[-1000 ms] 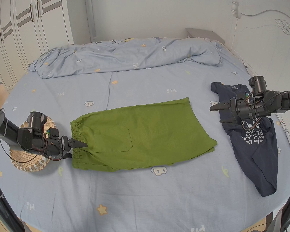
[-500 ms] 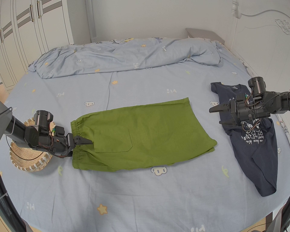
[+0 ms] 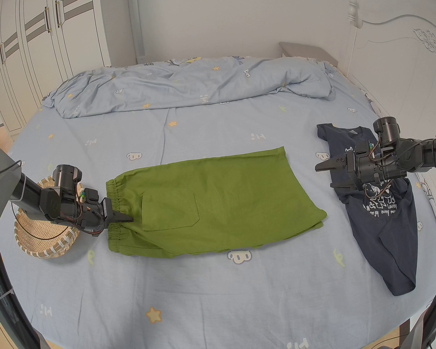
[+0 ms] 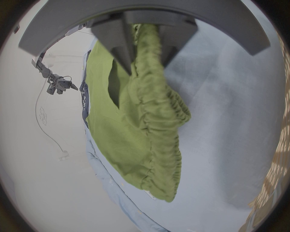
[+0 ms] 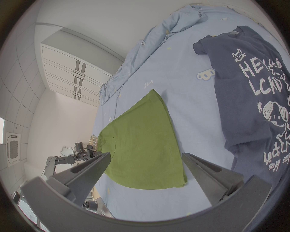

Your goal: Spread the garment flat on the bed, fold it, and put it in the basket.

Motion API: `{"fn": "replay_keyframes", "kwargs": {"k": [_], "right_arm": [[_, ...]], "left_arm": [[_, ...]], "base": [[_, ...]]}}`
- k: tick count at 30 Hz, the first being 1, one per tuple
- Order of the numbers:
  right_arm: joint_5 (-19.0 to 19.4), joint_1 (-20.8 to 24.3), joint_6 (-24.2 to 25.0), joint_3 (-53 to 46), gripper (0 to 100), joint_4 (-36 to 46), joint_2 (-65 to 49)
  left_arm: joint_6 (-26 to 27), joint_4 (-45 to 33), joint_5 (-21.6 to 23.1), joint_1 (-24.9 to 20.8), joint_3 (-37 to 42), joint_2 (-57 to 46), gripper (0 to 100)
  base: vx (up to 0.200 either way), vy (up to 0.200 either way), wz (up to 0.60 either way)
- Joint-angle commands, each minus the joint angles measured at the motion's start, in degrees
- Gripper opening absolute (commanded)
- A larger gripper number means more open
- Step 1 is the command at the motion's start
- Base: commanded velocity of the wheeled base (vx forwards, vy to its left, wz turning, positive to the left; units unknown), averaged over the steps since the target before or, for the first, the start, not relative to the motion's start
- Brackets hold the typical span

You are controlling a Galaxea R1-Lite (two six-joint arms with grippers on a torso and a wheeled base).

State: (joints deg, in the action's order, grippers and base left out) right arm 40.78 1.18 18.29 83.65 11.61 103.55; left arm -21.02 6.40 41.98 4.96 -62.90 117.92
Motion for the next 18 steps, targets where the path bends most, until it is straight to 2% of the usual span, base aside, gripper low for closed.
{"fn": "replay_keyframes", "kwargs": {"k": [1,12,18], "right_arm": [[-0.08,-0.39,-0.53,-0.51,100,0.26,0.43],[0.00,-0.48,-5.45,-1.56,100,3.60,7.20],[0.00,0.40,-6.24,-1.12,100,3.95,10.80]], "left_arm": [[-0.25,0.02,0.03,0.31,-0.03,-0.41,0],[-1.83,0.02,0.12,1.28,-0.11,-2.78,0],[-1.83,0.02,0.12,1.19,-0.11,-2.78,0]], "base": [[0.000,0.000,0.00],[0.000,0.000,0.00],[0.000,0.000,0.00]]}}
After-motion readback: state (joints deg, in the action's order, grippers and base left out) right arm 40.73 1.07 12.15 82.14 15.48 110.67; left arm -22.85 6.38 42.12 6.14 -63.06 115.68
